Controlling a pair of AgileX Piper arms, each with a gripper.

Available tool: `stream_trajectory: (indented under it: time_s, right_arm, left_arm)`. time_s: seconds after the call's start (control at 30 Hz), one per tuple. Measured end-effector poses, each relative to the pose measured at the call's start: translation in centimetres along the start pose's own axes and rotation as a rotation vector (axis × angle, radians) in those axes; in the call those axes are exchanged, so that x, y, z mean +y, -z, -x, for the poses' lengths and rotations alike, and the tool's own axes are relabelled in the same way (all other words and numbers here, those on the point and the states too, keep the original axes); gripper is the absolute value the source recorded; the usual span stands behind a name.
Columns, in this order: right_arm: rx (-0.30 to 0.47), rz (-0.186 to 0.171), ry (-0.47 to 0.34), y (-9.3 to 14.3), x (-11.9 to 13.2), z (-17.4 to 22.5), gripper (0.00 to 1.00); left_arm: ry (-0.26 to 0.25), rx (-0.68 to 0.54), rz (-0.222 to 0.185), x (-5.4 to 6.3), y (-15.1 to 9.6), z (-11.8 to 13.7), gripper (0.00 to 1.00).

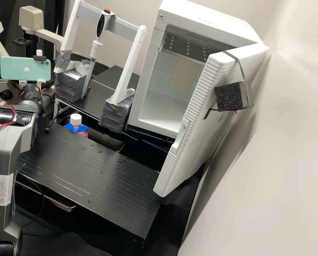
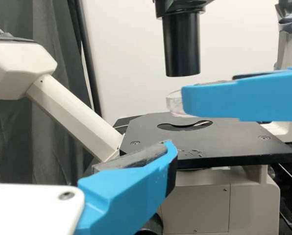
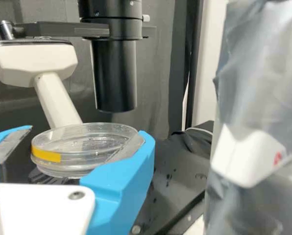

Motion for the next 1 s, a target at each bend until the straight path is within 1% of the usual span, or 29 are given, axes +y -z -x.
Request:
stream_trajectory:
  time_s: [0.1, 0.37, 0.5, 0.73, 0.9, 1.0]
  right_arm:
    - [-0.011, 0.004, 0.004, -0.3, -0.2, -0.8, 0.0]
    - [-0.068, 0.011, 0.023, -1.5, -0.7, -2.6, 0.0]
    - [-0.085, 0.015, 0.023, -1.6, -0.5, -3.0, 0.0]
    - [-0.08, 0.021, 0.025, -0.8, -0.5, -3.7, 0.0]
    - [-0.071, 0.032, 0.035, 0.0, -0.5, -4.0, 0.0]
    - [-0.073, 0.027, 0.037, 0.1, -0.6, -4.1, 0.0]
  left_arm:
    - [0.0, 0.0, 0.0, 0.0, 0.0, 0.0, 1.0]
    - [0.0, 0.0, 0.0, 0.0, 0.0, 0.0, 1.0]
    - [0.0, 0.0, 0.0, 0.0, 0.0, 0.0, 1.0]
    - [0.0, 0.0, 0.0, 0.0, 0.0, 0.0, 1.0]
    - [0.0, 0.0, 0.0, 0.0, 0.0, 0.0, 1.0]
    - [0.0, 0.0, 0.0, 0.0, 0.0, 0.0, 1.0]
